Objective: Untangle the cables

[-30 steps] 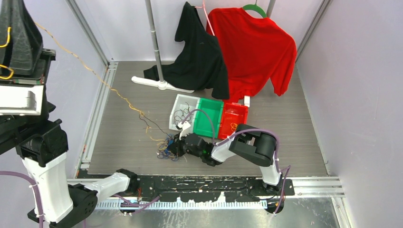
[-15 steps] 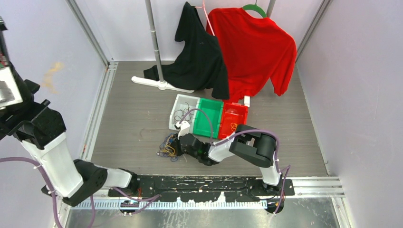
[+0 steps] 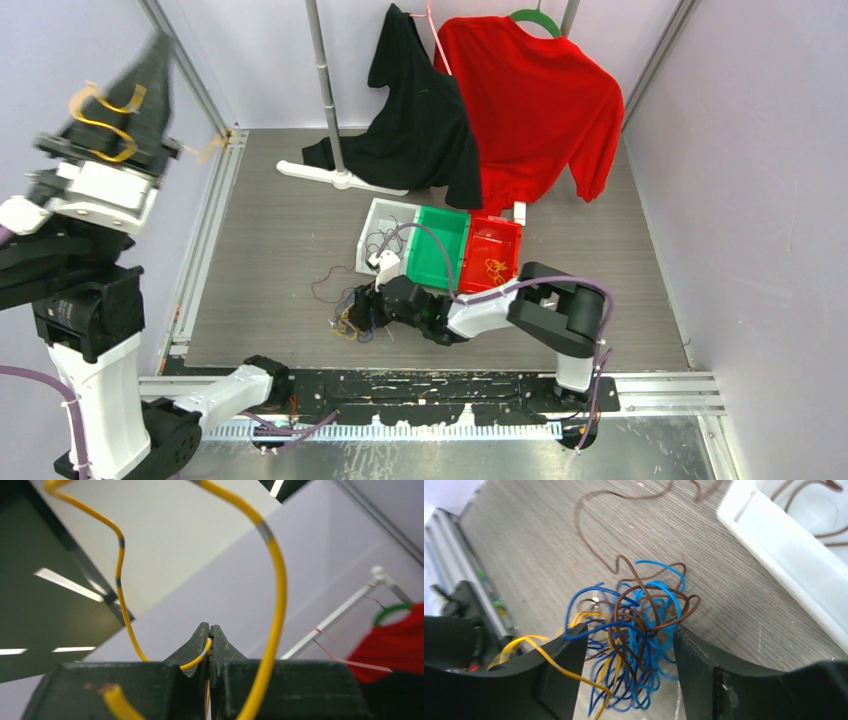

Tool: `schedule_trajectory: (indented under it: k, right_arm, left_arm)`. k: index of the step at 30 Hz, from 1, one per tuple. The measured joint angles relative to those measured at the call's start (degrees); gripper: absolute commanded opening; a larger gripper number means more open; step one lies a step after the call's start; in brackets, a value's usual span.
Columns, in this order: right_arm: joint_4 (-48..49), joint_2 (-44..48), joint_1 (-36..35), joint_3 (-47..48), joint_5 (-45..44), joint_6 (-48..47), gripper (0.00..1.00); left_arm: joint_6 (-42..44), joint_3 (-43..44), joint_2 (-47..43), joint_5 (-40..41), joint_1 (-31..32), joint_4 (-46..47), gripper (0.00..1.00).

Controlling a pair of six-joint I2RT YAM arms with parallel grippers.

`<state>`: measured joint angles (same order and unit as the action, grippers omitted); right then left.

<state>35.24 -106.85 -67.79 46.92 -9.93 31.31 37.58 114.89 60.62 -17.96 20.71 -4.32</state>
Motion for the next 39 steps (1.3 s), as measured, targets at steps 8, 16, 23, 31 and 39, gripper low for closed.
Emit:
schedule_trajectory:
  k: [8, 16, 23, 31, 39]
  right_arm:
    - [-11.6, 14.6, 0.0, 3.2, 6.5, -8.1, 0.81]
    - [-22.1, 25.6, 0.0, 5.5, 8.7, -19.3, 0.82]
    - [-25.0, 30.4, 0.4, 8.8, 13.9, -24.3, 0.84]
    - [-22.1, 30.4, 0.4, 10.4, 16.7, -24.6, 0.85]
    - [-7.8, 24.6, 0.4, 10.7, 16.4, -22.4, 0.87]
  left_arm:
    - [-10.7, -13.7, -6.0, -12.5, 0.0, -14.5, 0.00]
    - [-19.9, -21.8, -8.5, -19.5, 0.0, -23.4, 0.00]
    - [-25.6, -24.7, -9.7, -22.4, 0.0, -25.9, 0.00]
    - [-29.0, -24.9, -10.1, -24.2, 0.0, -26.4, 0.00]
    - [-32.2, -25.0, -9.8, -25.3, 0.0, -26.2, 0.00]
